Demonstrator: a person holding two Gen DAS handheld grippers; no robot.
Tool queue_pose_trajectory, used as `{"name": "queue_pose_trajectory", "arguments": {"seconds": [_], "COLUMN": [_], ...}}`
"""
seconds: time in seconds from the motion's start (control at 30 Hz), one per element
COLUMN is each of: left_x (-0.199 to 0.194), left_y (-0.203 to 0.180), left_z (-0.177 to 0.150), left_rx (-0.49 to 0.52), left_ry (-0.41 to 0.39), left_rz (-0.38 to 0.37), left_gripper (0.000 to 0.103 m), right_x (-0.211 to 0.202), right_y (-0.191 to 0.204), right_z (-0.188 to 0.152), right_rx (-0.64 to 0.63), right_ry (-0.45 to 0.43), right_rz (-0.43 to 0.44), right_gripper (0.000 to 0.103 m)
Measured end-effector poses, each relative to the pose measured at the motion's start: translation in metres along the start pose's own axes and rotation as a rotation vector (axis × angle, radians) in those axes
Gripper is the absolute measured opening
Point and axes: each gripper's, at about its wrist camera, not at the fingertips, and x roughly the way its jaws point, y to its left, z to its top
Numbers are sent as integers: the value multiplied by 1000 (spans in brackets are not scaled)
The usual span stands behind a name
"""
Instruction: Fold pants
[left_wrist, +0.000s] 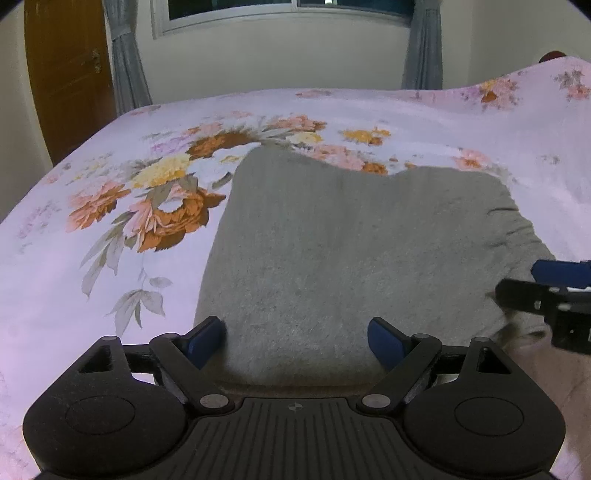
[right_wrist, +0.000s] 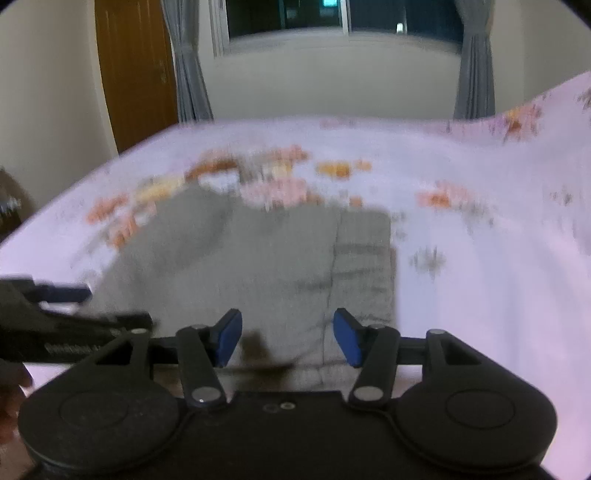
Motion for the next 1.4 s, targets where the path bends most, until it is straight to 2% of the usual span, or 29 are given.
{"name": "queue_pose_trajectory", "arguments": {"seconds": [0.1, 0.2, 0.27, 0.3, 0.37, 0.5, 0.6, 0.7, 0.87, 0.93, 1.0, 1.07, 1.17, 1.4], "left_x": [-9, -18, -23, -25, -32, -51, -64, -84, -151, -178, -205, -233, -264, -320], "left_y": [1, 0, 1, 1, 0, -4, -7, -8, -13, -14, -14, -11, -9, -4], "left_z": [2, 3, 3, 3, 1, -1, -2, -6, -19, -23, -27, -33, -39, -58], "left_rx": [-17, -7, -20, -28, -40, -37, -35, -12, 74, 101, 118, 102, 56, -34], "left_ry": [3, 1, 13, 18, 25, 12, 55, 73, -80, -121, -151, -187, -195, -245], "left_rz": [-5, 2, -2, -1, 1, -2, 22, 53, 104, 87, 30, -27, -18, -17], "left_gripper": [86, 86, 87, 89, 103, 103, 103, 103, 103, 103, 103, 103, 103, 103], "right_x": [-11, -26, -33, -36, -41, -54, -68, -89, -137, -153, -172, -196, -235, -304], "right_y": [1, 0, -1, -2, -3, -6, -7, -6, -5, -1, 4, 12, 24, 50], "right_z": [3, 3, 1, 0, -5, -12, -18, -25, -35, -37, -40, -43, -48, -52], "right_rx": [22, 50, 79, 94, 125, 181, 220, 249, 306, 314, 285, 220, 165, 131], "right_ry": [-10, -42, -41, -33, -11, 8, 37, 42, 12, 47, 51, 6, -82, -216], "right_rz": [14, 17, 32, 35, 43, 76, 115, 155, 172, 136, 132, 135, 120, -45], "right_gripper": [56, 65, 67, 68, 70, 83, 96, 101, 103, 103, 103, 103, 103, 103]}}
